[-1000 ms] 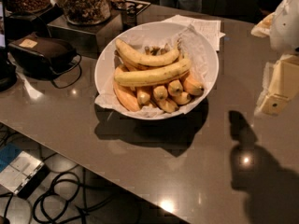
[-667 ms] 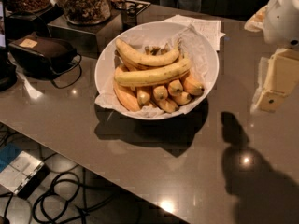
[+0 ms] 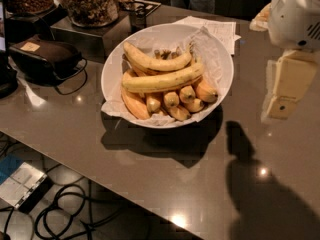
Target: Pick banana from white bowl
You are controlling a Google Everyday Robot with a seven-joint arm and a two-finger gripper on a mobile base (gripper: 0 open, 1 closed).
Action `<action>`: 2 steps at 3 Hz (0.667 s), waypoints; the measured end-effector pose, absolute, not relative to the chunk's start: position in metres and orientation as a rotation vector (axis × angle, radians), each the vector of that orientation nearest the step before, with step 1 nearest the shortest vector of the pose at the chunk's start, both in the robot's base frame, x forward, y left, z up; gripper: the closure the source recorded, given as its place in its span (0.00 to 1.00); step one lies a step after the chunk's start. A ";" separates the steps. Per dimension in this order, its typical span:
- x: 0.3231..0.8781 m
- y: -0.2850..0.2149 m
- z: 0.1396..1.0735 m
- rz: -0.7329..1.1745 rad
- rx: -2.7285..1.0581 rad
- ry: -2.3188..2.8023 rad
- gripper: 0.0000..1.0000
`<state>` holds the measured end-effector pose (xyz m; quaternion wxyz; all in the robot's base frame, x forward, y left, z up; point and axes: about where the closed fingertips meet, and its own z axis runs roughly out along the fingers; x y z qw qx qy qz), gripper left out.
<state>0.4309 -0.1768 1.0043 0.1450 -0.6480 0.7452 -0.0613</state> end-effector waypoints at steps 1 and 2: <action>0.434 -0.171 1.010 -0.172 -1.844 2.116 0.00; 0.438 -0.142 1.018 -0.132 -1.870 2.055 0.00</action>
Offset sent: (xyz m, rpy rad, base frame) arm 0.0120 0.0699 0.0102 0.0958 0.0072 0.1151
